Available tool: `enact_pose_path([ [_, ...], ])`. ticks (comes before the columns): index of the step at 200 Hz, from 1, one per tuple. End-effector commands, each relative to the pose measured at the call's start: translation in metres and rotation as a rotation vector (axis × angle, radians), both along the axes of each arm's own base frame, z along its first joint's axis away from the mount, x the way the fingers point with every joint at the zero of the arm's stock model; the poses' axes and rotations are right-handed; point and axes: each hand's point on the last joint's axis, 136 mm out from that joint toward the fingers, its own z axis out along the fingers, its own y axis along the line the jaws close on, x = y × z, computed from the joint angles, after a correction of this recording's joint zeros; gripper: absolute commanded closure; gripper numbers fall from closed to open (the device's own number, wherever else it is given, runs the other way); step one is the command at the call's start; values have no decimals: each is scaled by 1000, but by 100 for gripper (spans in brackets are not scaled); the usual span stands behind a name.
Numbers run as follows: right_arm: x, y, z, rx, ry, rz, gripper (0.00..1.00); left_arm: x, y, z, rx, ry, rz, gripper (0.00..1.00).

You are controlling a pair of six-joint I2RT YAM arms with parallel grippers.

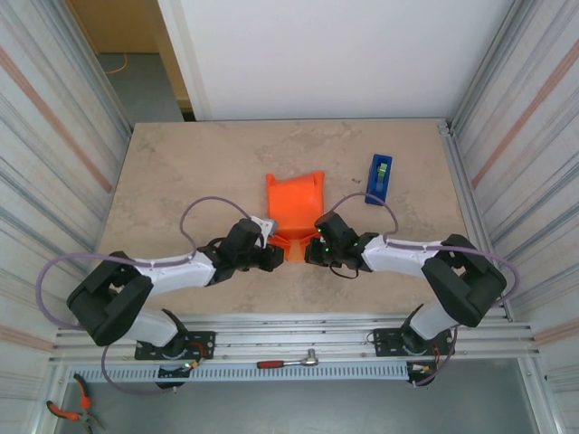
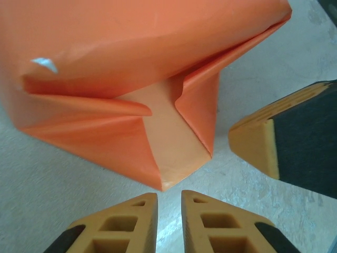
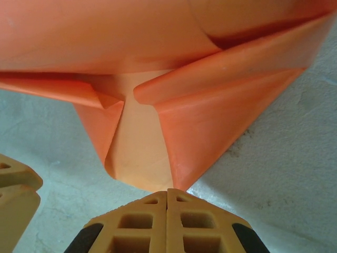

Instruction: Wrap the gift box in paper

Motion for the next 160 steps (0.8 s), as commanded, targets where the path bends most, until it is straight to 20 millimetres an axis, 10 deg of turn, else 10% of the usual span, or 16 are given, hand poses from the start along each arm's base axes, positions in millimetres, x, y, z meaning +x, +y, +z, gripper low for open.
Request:
enact_pose_path([
  [1,9,10,4,19,-24,-9,100,10,-13,9,-20,-48,-9,80],
  [113,2,5,-10,-5,15,-13,100,9,-10,-31,32,0,1,80],
  [160,2,-6,11,3,-24,-61,100,12,-8,6,1,-64,10,79],
])
